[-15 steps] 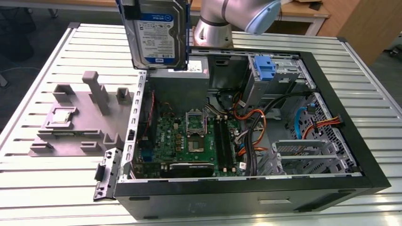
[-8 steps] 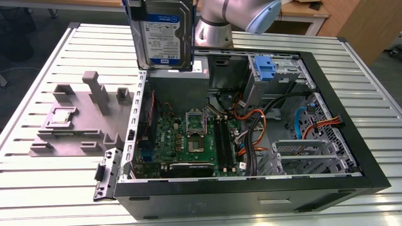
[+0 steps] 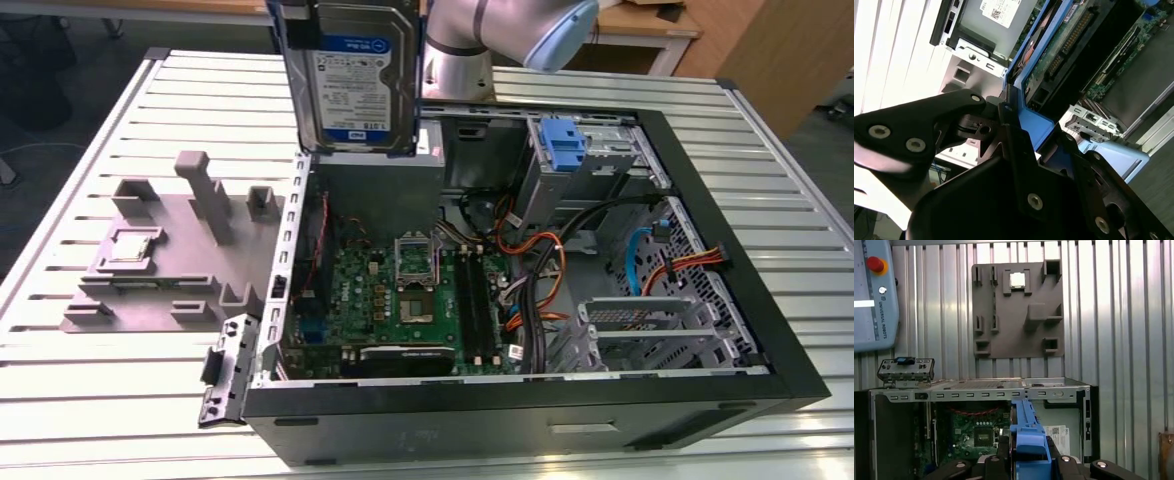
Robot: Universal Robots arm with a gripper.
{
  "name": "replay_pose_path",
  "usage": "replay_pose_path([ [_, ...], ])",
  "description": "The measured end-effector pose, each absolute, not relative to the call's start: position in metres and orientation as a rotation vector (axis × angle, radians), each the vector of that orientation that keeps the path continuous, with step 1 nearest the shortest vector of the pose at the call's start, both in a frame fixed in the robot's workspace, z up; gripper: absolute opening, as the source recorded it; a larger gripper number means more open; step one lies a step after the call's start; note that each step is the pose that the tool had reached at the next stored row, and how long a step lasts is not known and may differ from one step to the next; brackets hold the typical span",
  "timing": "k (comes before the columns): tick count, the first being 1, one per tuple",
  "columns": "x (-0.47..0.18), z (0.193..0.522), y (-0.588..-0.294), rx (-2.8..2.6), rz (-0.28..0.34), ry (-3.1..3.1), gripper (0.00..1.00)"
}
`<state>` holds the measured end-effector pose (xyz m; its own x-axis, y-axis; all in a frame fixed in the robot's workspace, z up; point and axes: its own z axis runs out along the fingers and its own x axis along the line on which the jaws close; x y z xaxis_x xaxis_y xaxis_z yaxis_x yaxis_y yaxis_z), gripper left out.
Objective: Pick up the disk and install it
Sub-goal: 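Reach for the disk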
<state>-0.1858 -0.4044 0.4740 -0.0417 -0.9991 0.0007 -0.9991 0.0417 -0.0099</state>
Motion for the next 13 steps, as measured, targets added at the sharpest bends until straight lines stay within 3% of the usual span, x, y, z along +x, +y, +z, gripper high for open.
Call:
replay_pose_path([
  [13,-0.174,0.474,-0.405,-2.171,-0.004,2.270,0.37],
])
